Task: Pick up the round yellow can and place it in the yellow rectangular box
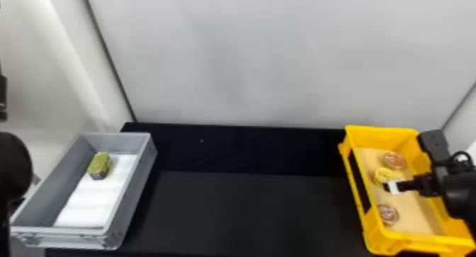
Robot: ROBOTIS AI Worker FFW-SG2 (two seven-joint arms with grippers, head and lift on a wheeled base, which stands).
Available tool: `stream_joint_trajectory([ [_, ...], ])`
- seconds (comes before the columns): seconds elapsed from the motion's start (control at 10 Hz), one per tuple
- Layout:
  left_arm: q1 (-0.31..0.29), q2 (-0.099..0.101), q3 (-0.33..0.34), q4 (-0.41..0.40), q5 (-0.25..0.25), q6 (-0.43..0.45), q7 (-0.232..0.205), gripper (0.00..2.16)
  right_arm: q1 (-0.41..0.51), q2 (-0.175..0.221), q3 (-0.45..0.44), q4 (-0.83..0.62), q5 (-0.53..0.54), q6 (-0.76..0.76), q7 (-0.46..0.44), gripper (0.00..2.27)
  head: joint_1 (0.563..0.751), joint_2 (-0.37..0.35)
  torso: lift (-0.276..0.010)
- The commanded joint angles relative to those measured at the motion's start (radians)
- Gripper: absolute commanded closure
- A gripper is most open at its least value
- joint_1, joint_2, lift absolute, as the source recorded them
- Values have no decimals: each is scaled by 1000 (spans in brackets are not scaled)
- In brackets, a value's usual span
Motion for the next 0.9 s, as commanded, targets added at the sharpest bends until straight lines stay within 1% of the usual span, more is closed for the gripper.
stream_joint_trajectory([
  [0.0,0,-1,3,0,2,1,0,127,3,0,7,-15,-8,24,-21,79,694,54,-3],
  [0.3,1,-1,5,0,2,1,0,125,9,-2,18,-42,-8,39,-40,27,694,54,-3],
  [0.5,3,-1,6,0,2,1,0,125,29,-3,16,-164,-10,11,-46,27,694,54,-3],
  [0.6,1,-1,8,0,2,2,0,125,22,-3,13,-269,-10,-1,-71,27,694,54,-3],
  [0.8,1,-1,8,0,2,5,0,125,-32,-5,36,-430,-8,-10,-100,25,694,54,-3],
])
